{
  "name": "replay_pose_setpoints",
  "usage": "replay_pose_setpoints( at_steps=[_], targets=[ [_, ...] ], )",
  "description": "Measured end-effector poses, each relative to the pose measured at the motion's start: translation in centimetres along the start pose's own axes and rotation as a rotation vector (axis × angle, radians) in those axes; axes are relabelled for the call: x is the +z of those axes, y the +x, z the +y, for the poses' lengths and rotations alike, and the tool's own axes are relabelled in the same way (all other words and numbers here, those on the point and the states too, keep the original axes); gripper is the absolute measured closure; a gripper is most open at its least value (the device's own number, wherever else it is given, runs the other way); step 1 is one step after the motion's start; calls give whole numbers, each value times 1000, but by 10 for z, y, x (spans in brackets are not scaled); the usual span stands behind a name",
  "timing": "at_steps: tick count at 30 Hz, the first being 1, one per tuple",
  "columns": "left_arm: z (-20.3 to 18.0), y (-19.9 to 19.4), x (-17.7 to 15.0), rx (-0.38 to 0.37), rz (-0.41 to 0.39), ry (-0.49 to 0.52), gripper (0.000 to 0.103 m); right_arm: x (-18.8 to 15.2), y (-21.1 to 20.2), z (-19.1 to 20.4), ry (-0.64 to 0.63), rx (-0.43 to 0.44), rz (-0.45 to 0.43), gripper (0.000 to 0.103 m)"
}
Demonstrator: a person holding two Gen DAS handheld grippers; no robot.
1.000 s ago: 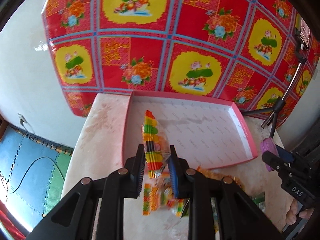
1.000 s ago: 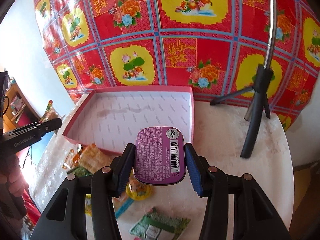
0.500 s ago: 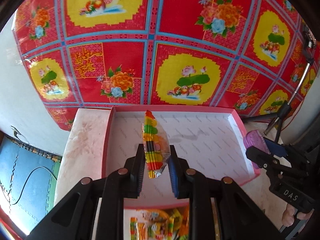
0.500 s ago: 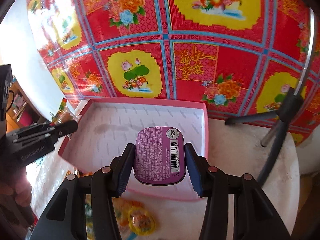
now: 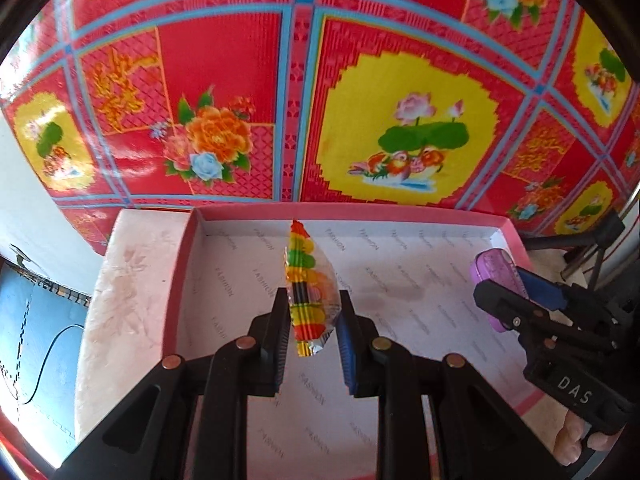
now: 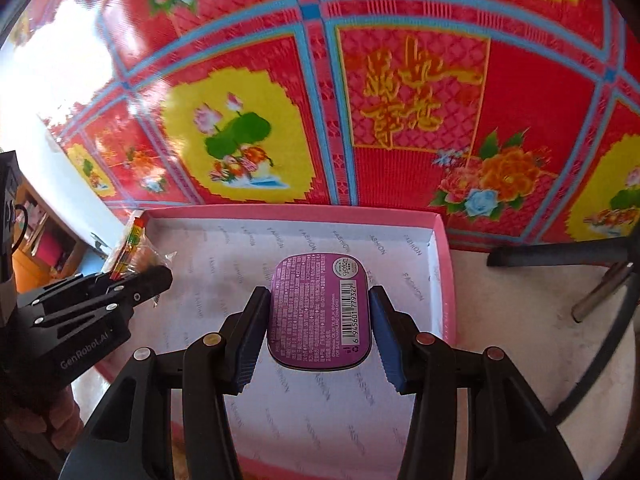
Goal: Organize snacks
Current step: 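Lower the tin into the pink box with the right tool while the left tool releases the gummy bag there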
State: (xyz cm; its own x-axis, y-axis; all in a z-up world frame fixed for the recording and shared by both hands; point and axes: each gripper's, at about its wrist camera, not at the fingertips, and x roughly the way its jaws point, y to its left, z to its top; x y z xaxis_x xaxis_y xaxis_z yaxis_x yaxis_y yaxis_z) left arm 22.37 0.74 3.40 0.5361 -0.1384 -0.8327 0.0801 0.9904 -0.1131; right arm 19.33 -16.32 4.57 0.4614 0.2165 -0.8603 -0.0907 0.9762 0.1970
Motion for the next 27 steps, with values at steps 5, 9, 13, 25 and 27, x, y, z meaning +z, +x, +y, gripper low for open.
replay_pose_setpoints(
  at_steps=[5,9,13,25,27],
  targets=[
    [1,13,0,1,12,5,80,2,15,-4,15,0,21,52],
    [-1,19,-2,8,16,14,80,4,25,-6,21,-3,30,52],
    [-8,21,-3,13,4,26,80,9,35,-3,12,-23,30,52],
    [-9,24,-7,14,9,19,79,15,52,-4,14,-55,32,52],
    [-9,23,-6,18,15,13,77,16,53,-4,16,-56,36,52]
  ],
)
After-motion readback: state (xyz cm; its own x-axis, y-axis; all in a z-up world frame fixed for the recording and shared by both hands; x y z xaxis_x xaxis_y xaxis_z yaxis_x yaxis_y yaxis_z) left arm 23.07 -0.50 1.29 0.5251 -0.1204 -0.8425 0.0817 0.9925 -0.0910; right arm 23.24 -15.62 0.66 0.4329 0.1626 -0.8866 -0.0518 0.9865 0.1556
